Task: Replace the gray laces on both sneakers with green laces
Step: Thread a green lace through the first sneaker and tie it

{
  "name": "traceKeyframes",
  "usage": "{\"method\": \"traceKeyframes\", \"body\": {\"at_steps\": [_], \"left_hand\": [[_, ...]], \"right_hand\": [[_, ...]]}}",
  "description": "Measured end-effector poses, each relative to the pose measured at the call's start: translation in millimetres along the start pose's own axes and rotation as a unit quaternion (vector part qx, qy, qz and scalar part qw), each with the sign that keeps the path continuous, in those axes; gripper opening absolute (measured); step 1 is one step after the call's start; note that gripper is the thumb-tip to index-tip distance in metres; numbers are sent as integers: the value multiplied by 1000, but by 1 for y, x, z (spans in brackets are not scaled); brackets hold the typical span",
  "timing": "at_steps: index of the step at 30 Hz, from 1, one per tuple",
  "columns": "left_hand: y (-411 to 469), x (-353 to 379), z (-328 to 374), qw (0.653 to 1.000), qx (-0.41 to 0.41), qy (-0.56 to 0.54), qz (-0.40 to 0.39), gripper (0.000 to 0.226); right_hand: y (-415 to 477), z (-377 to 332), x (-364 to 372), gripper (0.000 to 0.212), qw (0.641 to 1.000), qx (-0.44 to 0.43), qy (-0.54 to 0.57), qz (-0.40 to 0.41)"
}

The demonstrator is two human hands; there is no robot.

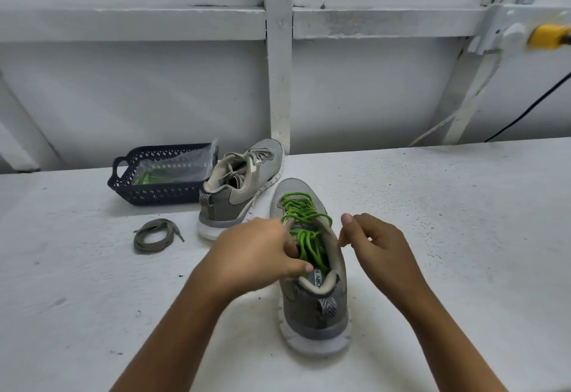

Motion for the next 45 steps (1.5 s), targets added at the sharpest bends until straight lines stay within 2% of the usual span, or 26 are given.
{"method": "traceKeyframes", "body": {"at_steps": [2, 5, 6, 7, 9, 11, 13, 15, 17, 19, 22, 27, 31, 38, 42, 44, 45], "left_hand": [[-6, -9, -14, 996, -31, -78, 13, 36], [-6, -18, -34, 973, -80, -192, 101, 40], [-4, -13, -38, 963, -92, -226, 115, 43], [0, -1, -40, 955, -100, -257, 110, 50], [5, 20, -39, 949, -102, -284, 94, 72], [6, 31, -39, 945, -103, -295, 95, 84], [8, 44, -40, 921, -108, -364, 85, 87], [11, 60, -33, 857, -108, -502, 43, 83], [15, 69, -34, 801, -123, -584, 43, 81], [23, 67, -37, 773, -144, -615, 64, 66], [44, 53, -32, 743, -148, -647, 87, 28], [104, 25, -24, 741, -133, -651, 101, 18], [135, 15, -28, 751, -147, -634, 113, 29], [157, 23, -44, 739, -160, -642, 127, 18], [159, 24, -40, 744, -143, -644, 106, 31], [160, 26, -45, 764, -152, -621, 81, 31], [161, 27, -48, 798, -159, -579, 59, 30]], "right_hand": [[1, 5, 0, 33, 1000, 10, -19, 19], [2, 21, 7, 7, 998, 64, -5, 13], [2, 27, 13, 8, 995, 95, 12, -6], [0, 33, 19, 18, 992, 123, 34, -26], [-5, 41, 32, 34, 981, 171, 72, -56], [-11, 44, 42, 36, 972, 200, 102, -70], [-14, 47, 49, 30, 965, 215, 139, -63], [-16, 46, 52, 25, 959, 215, 180, -50], [-14, 41, 53, 23, 956, 204, 209, -37], [-7, 40, 52, 26, 955, 195, 223, -27], [17, 41, 48, 28, 955, 196, 224, -2], [89, 42, 34, 28, 965, 172, 195, 32], [129, 44, 36, 21, 971, 154, 181, 11], [152, 56, 51, 21, 973, 155, 169, -11], [152, 62, 55, 18, 973, 163, 160, -27], [153, 63, 57, 19, 974, 166, 146, -43], [154, 62, 57, 20, 977, 165, 131, -47]]}}
Point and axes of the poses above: each hand's wrist, its own y-axis towards the middle knuckle, its own x-axis out of the palm, z = x × y, the point moved 10 cm from there along y, towards the middle knuckle, and after that the axes turned 3 degrees about z, right-handed, at the moved point
